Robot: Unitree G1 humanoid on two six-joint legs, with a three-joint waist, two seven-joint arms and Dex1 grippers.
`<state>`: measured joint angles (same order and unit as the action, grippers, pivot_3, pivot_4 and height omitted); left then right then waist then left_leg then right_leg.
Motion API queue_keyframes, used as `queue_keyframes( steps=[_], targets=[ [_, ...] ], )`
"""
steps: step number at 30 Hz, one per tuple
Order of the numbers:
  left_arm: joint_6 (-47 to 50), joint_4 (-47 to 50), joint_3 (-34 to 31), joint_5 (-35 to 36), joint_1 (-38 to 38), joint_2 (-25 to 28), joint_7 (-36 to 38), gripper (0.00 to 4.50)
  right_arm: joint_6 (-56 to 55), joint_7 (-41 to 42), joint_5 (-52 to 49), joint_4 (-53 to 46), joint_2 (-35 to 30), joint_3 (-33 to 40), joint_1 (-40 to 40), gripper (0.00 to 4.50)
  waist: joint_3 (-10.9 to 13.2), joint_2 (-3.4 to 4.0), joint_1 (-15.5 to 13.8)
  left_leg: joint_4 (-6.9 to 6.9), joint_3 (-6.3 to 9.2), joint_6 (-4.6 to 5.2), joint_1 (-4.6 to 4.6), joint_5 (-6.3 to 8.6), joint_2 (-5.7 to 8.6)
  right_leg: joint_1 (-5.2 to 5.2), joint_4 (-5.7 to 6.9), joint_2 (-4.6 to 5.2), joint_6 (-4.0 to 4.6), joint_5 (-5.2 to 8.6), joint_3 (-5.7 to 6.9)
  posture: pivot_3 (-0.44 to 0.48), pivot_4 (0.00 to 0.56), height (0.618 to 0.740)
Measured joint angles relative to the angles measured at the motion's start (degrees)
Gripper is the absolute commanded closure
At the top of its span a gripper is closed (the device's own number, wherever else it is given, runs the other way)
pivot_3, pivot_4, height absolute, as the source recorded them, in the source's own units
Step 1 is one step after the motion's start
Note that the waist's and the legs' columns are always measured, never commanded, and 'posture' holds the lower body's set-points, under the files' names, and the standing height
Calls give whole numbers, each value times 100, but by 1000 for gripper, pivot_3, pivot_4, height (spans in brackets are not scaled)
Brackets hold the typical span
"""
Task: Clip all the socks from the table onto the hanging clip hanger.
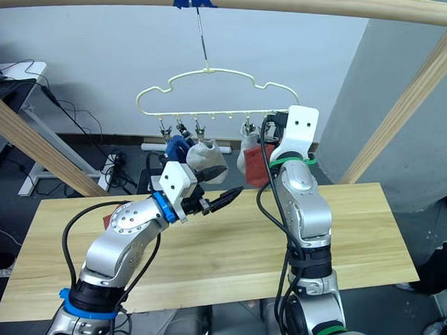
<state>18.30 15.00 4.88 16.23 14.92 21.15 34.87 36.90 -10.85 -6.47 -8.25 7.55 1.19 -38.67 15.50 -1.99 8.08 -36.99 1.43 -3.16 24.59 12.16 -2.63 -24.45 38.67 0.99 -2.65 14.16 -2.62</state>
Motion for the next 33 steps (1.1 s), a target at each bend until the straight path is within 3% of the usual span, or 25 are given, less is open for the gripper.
queue_keyframes(
  steps=[2, 6, 10, 14, 18, 33],
  targets=[
    [10, 127, -133, -101, -284, -8, -273, 887, 0, 19, 0, 1, 0, -4, 0, 4462, 0, 0, 2, 1, 0, 0, -1, 0, -1, -1, 3, 0, 0, 0, 0, -181, 209, 740],
    [244, 286, -768, -254, -1063, -134, -1118, 10, 1, 67, -7, 4, -1, -9, -1, 4462, 0, 0, 4, 0, 1, 0, -3, 0, -2, -6, 15, 0, 1, 0, 0, -175, 213, 740],
    [302, 231, -1335, -404, -1699, -153, -1690, 0, 2, 79, -13, 4, -2, 2, -1, 4462, 0, 0, -6, -2, 0, 0, -3, 0, -2, -10, 19, 1, 1, 1, 0, -165, 220, 740],
    [447, -101, -1919, -428, -1818, -312, -2278, 0, 10, 90, -54, 4, -2, -9, -1, 4462, 0, 0, -27, -4, 0, 4, -3, -3, -1, -10, 20, 2, 1, 1, 1, -161, 224, 740],
    [579, -856, -2250, -480, -1496, -349, -2718, 0, 44, 114, -90, 4, -3, -16, -2, 4462, 0, -1, -27, -4, 1, 8, -3, -5, 0, -10, 22, 1, 1, 1, 5, -159, 226, 740],
    [521, -3426, -2913, -307, 23, -236, -3318, 0, 201, 215, -141, 4, -8, -29, -34, 4462, 0, -1, -17, 1, 0, 8, -2, -5, 0, -11, 22, 2, 2, 0, 6, -169, 238, 740]
  ],
)
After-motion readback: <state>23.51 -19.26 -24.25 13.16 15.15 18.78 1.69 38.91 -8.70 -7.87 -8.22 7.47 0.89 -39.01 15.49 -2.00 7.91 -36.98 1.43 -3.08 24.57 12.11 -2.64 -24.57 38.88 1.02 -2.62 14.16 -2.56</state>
